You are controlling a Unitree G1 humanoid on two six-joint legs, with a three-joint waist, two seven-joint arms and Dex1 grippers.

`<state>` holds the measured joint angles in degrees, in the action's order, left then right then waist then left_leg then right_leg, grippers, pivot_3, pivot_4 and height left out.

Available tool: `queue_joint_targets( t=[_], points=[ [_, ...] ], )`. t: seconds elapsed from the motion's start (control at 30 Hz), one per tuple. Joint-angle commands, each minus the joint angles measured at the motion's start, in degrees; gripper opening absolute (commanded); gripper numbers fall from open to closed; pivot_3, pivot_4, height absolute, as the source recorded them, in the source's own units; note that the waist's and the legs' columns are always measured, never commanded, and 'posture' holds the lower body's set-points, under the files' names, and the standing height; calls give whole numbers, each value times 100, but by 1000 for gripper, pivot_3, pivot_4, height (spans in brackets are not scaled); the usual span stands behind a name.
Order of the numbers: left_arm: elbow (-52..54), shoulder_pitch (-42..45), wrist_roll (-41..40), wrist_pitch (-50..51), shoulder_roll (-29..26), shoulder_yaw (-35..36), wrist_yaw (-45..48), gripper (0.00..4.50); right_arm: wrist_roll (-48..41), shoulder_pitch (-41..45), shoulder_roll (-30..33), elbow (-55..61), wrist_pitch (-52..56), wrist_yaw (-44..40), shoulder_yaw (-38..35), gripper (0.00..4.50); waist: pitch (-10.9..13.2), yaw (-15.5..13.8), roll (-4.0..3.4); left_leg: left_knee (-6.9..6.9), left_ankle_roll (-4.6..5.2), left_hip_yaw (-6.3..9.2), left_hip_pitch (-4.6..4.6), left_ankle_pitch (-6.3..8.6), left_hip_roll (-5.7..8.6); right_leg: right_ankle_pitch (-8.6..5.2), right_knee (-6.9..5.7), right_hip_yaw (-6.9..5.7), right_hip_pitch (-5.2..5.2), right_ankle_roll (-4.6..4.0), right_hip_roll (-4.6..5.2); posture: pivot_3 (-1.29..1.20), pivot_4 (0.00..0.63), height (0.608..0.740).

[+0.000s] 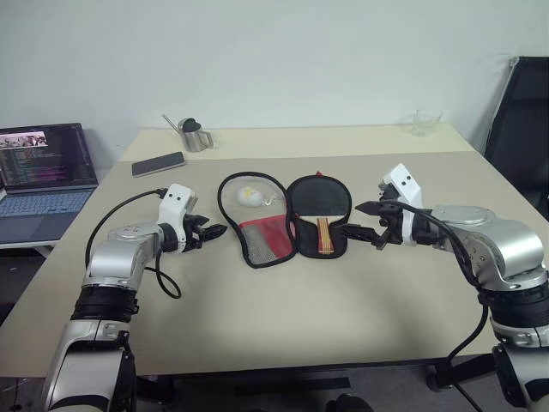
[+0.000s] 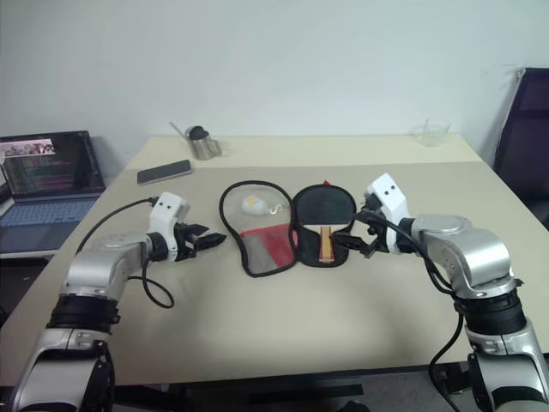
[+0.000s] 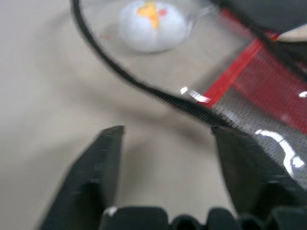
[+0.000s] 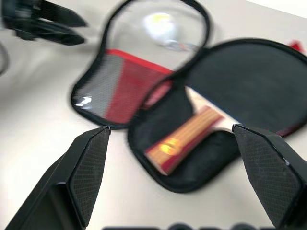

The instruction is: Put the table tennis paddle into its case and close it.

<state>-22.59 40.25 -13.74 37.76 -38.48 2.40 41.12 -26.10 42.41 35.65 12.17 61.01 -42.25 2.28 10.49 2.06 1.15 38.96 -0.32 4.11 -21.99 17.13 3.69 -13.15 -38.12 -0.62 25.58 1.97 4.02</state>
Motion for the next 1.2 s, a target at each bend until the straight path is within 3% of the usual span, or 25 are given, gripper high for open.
queue_joint_targets(
  t=[0.03,0.17,0.2,0.47,0.67,0.83,0.9,0.97,1.03,1.2],
  points=[
    [-23,165,127,-149,46,5,-106,1627,-74,53,-36,197,-105,34,-31,4500,0,-27,0,0,0,1,0,0,0,0,0,-1,-1,-1,0,0,150,740],
    [-41,145,222,-171,251,-78,-207,140,-70,62,-110,190,-93,76,-10,4500,-1,-50,2,1,-1,2,-1,0,2,1,3,-2,-3,-1,2,0,150,740],
    [-114,186,266,-191,321,-113,-254,45,-77,62,-126,195,-89,85,-6,4500,-1,-52,2,1,-1,2,-1,0,2,1,4,-2,-3,-1,3,0,150,740],
    [-745,724,626,-448,890,-442,-458,45,-166,68,-203,220,-80,88,-7,4500,-3,-57,4,3,-1,3,-2,0,3,1,2,-4,-4,-1,3,0,150,740],
    [-467,1073,385,-579,1483,-314,-368,45,-107,0,-95,193,-152,104,-56,4500,-4,-59,7,4,-1,3,-3,0,4,1,3,-4,-4,0,4,0,150,740],
    [-426,1937,-79,-784,2555,-108,-512,45,-95,-5,176,205,-297,113,-371,4500,-2,-201,14,15,-1,12,-16,-1,7,3,4,-14,-4,3,5,0,150,740],
    [-848,2189,10,-989,2993,-90,-848,45,-123,-12,272,243,-321,130,-527,4500,-4,-239,16,18,-1,15,-16,-1,10,7,13,-16,-12,9,6,0,150,740],
    [-1776,2499,498,-1451,3421,-75,-2190,45,-115,-61,410,307,-338,159,-686,4500,-5,-249,17,17,0,9,-11,0,18,11,22,-10,-19,16,11,0,150,740],
    [-2414,2671,745,-1940,3710,-91,-2899,45,-98,-129,532,356,-314,231,-854,4500,-6,-233,19,11,0,5,6,0,24,12,25,-6,-28,19,15,0,150,740],
    [-3182,2711,1125,-2638,3961,-356,-3040,45,-189,-365,668,517,-142,452,-1216,4500,-5,-194,20,4,1,-9,14,0,17,13,14,-2,-23,20,9,0,150,740]
  ],
)
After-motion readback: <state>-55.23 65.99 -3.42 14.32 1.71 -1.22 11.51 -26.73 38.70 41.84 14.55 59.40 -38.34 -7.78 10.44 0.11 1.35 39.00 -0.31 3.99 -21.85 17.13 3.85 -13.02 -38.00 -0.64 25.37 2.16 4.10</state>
